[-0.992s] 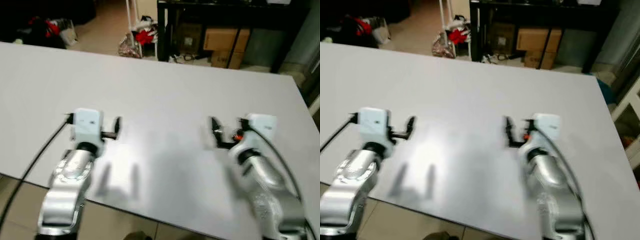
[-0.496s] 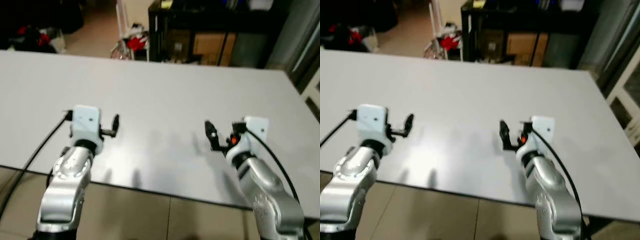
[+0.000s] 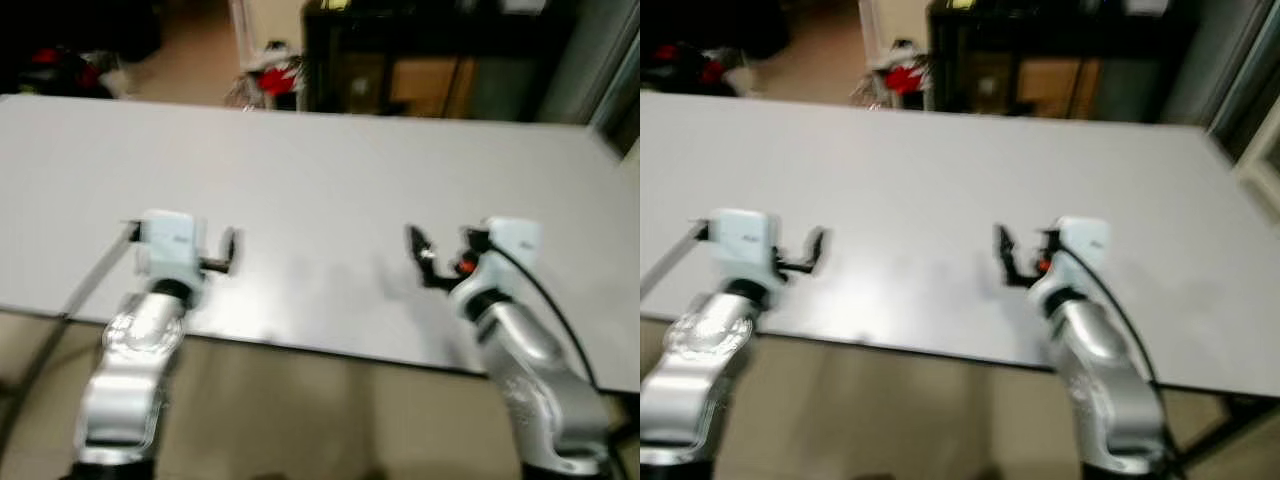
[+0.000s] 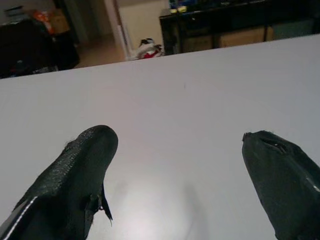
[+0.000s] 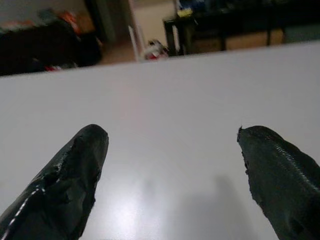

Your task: Setting the table

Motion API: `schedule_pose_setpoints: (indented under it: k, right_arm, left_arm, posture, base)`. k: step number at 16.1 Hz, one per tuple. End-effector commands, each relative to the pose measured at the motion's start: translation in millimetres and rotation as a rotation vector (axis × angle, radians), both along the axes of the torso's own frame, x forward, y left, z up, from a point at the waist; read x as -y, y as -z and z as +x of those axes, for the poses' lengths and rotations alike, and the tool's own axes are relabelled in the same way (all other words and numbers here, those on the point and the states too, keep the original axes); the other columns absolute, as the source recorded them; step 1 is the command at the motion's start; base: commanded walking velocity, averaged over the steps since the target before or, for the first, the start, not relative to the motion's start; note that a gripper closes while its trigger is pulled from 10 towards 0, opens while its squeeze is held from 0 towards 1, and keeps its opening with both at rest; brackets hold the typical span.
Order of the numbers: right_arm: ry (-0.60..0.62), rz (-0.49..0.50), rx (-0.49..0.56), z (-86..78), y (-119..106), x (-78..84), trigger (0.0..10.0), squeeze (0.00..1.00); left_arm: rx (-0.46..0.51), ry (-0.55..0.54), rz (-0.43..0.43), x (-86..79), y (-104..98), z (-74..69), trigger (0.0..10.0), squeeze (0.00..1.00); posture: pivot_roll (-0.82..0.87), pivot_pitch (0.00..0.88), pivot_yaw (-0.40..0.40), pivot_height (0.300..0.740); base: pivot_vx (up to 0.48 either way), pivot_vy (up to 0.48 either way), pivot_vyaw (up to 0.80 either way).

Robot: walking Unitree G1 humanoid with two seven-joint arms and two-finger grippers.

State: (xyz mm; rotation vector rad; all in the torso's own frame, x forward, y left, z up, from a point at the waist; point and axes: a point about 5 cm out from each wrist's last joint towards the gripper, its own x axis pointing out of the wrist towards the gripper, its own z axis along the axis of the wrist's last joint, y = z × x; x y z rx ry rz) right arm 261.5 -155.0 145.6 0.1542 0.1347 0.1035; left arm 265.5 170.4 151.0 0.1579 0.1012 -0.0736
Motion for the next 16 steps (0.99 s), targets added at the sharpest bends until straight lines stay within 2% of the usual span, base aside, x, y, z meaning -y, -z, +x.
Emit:
schedule_pose_setpoints:
  k: [1,11,13,16]
  right_arm:
    - [-0.003,0.01,-0.003,1.8,1.0,-2.5,10.0,0.0]
    - [-0.046,-0.01,0.014,5.6,-0.7,-7.8,10.0,0.0]
    - [-0.07,-0.038,0.015,5.7,-1.3,-8.6,10.0,0.0]
    - [-0.1,-0.024,0.028,7.4,-3.5,-14.0,10.0,0.0]
  left_arm:
    - [0.007,-0.02,0.022,-6.5,-2.6,1.3,10.0,0.0]
    - [0.008,-0.018,0.021,-6.1,-3.1,3.0,10.0,0.0]
    - [0.008,-0.02,0.019,-6.3,-3.4,3.0,10.0,0.0]
    - [0.009,-0.024,0.018,-7.0,-3.6,2.9,10.0,0.0]
  posture:
    - [0.11,0.0,0.039,0.74]
    - [0.11,0.0,0.038,0.74]
    - [0.11,0.0,0.038,0.74]
    - [0.12,0.0,0.032,0.74]
  base:
    - [0.0,0.349,0.0]
    - [0.0,0.348,0.0]
    - [0.0,0.351,0.69]
    - [0.0,0.35,0.8]
